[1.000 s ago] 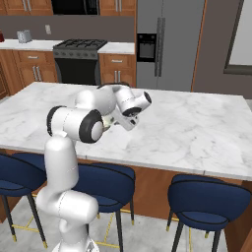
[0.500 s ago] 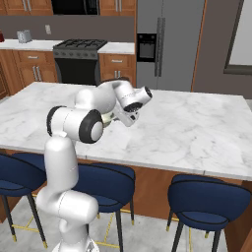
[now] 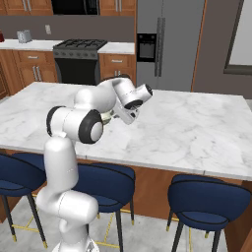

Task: Place the cup inside the bowl on the dining table and move the bowl to any counter.

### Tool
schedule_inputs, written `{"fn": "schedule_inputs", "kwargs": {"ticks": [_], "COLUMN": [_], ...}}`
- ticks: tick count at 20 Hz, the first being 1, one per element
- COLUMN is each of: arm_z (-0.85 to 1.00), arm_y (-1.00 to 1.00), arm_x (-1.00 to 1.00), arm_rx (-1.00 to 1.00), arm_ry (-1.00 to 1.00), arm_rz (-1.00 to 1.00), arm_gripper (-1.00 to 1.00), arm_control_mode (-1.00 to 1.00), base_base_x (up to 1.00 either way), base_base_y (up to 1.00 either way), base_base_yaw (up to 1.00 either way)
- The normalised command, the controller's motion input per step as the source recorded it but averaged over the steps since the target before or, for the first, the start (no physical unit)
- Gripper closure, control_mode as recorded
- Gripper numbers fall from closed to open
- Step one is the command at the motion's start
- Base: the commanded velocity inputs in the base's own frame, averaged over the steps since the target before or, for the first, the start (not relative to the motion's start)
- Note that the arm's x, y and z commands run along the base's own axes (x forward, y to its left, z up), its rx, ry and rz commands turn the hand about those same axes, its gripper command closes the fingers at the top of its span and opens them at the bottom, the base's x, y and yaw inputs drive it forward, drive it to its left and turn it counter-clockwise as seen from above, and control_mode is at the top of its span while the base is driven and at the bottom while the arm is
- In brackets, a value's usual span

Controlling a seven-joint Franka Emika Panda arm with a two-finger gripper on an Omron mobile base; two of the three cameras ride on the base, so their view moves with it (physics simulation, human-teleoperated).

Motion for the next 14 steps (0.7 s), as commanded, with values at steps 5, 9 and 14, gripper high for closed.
{"fn": "schedule_inputs", "kwargs": {"ticks": [5, 9, 14], "arm_z": [0.26, 0.27, 0.25], "arm_y": [0.0, 0.0, 0.0], "arm_x": [0.0, 0.0, 0.0], "arm_rx": [0.01, 0.01, 0.0], "arm_ry": [0.0, 0.0, 0.0], "arm_rz": [0.0, 0.0, 0.0], "arm_gripper": [1.0, 1.0, 1.0], "arm_control_mode": [-1.0, -1.0, -1.0], "base_base_x": [0.0, 0.0, 0.0], "base_base_y": [0.0, 0.0, 0.0], "base_base_yaw": [0.0, 0.0, 0.0]}}
